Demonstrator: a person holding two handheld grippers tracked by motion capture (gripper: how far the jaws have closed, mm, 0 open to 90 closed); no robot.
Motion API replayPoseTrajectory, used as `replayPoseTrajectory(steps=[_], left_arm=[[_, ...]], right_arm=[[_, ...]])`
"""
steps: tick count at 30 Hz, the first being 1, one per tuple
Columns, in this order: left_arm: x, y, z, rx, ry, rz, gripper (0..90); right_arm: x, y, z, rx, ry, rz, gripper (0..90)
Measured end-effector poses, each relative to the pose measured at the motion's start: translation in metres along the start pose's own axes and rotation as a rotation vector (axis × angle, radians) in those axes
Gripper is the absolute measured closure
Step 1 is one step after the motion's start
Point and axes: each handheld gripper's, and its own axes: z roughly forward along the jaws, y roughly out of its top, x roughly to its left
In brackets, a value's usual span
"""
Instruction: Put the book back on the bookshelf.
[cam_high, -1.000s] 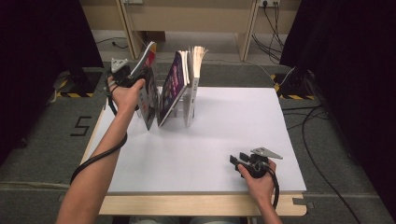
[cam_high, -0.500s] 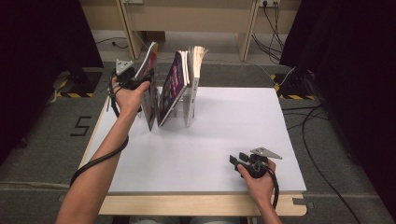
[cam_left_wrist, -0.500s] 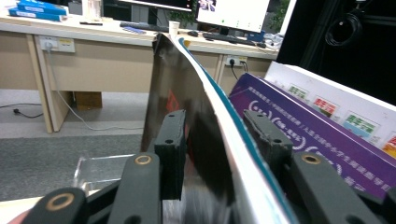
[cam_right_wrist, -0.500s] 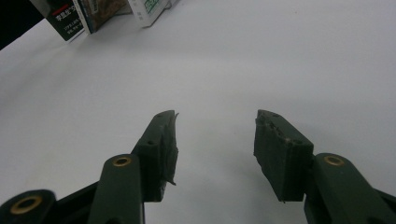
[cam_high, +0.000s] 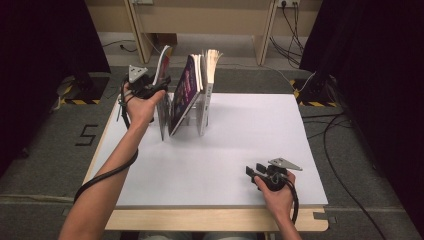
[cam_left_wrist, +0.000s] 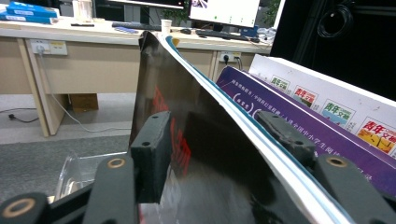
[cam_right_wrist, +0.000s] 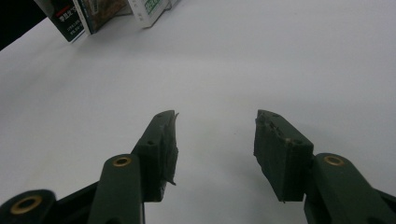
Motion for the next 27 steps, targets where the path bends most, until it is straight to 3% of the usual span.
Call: replayPoseTrajectory(steps=[12, 27], left_arm=[[0.002, -0.009, -0.008, 0.005, 0.002, 0.016, 41.9], [-0.008, -0.018, -0.018, 0.003, -0.024, 0.051, 38.6]], right_arm=[[0.0, 0.0, 0.001, 0.003, 0.001, -0.002, 49.0], [0.001, -0.001, 0.001, 0.002, 0.001, -0.003, 49.0]])
